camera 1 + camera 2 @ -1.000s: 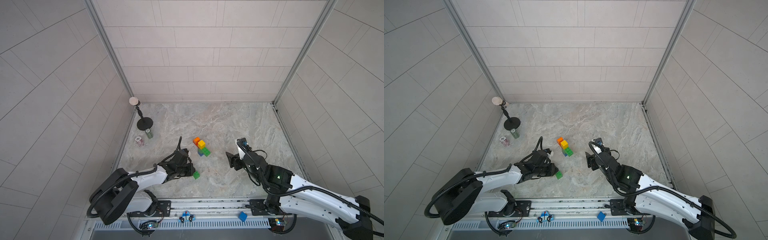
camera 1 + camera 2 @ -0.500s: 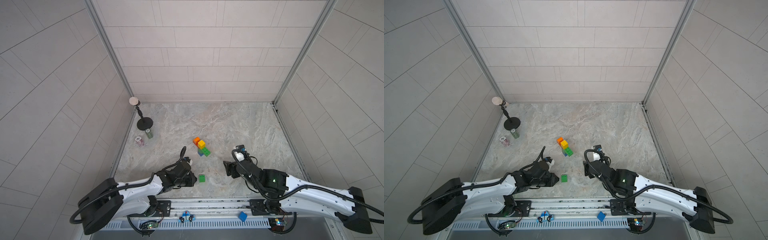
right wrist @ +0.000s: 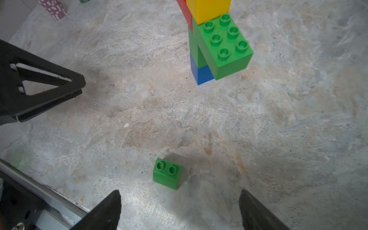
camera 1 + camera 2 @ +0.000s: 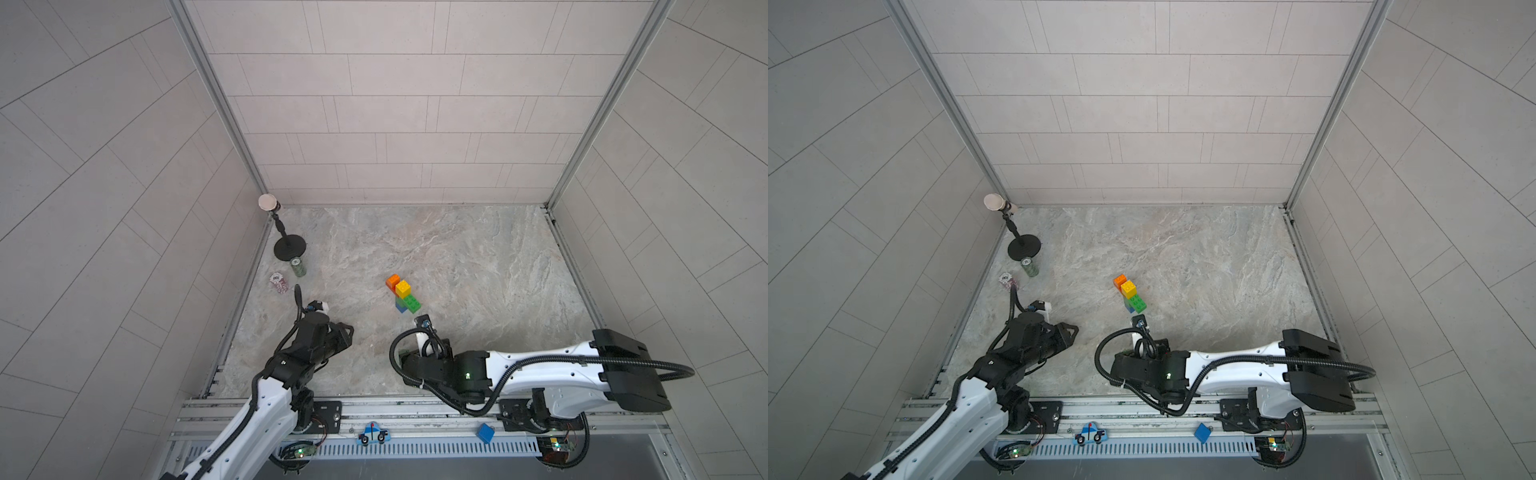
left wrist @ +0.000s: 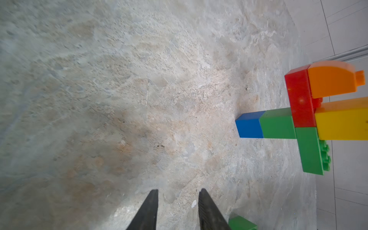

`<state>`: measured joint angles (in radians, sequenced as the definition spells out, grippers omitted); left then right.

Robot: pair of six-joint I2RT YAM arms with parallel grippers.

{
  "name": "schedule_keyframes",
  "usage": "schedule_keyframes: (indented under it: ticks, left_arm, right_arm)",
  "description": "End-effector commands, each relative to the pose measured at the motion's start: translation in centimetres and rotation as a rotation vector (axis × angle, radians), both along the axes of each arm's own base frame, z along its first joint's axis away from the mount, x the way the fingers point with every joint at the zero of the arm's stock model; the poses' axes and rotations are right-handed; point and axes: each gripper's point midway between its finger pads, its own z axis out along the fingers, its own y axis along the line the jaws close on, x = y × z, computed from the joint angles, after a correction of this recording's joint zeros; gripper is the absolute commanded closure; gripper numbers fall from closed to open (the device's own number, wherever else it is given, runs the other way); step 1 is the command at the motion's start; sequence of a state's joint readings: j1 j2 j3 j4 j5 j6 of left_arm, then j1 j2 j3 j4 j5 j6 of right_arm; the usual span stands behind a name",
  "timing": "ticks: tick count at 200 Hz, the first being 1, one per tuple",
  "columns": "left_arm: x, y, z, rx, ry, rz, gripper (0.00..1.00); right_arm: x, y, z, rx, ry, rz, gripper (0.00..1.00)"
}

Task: Assemble a fork with lego
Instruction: Pick up the lego brick from the center of the board.

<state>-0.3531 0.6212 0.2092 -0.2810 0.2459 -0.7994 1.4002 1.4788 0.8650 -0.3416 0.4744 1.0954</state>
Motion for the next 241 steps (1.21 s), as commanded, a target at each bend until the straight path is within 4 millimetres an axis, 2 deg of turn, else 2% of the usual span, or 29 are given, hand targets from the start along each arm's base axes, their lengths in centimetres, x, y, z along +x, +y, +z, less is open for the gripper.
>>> schedule_keyframes:
  ticks: [1, 35, 73, 127, 165, 202, 241]
  left_arm:
    - [0.8, -1.3, 1.4, -0.044, -0.032, -0.057, 0.61]
    - [1.0, -1.7, 1.4, -0.054, -0.037, -0.077, 0.61]
    - [0.9, -1.7, 1.2, -0.054, -0.035, -0.087, 0.61]
    - [0.9, -1.6, 1.1, -0.049, -0.036, -0.082, 0.62]
    - [0.9, -1.6, 1.1, -0.046, -0.034, -0.087, 0.62]
    - [0.9, -1.6, 1.0, -0.046, -0.034, -0.085, 0.62]
    - [0.9, -1.7, 0.9, -0.046, -0.03, -0.091, 0.63]
  right_arm:
    - [-0.1, 0.2, -1.5, -0.037, 0.046, -0.064, 0.11]
    - [-0.2, 1.4, -3.1, -0.108, 0.088, -0.05, 0.15]
    - [0.0, 1.6, -4.6, -0.138, 0.126, -0.061, 0.24]
    - [0.5, 1.4, -5.7, -0.148, 0.148, -0.077, 0.38]
    - [0.6, 2.1, -6.0, -0.161, 0.159, -0.06, 0.42]
    - [0.7, 2.0, -6.1, -0.172, 0.157, -0.06, 0.46]
    - [0.9, 2.2, -6.1, -0.167, 0.142, -0.058, 0.54]
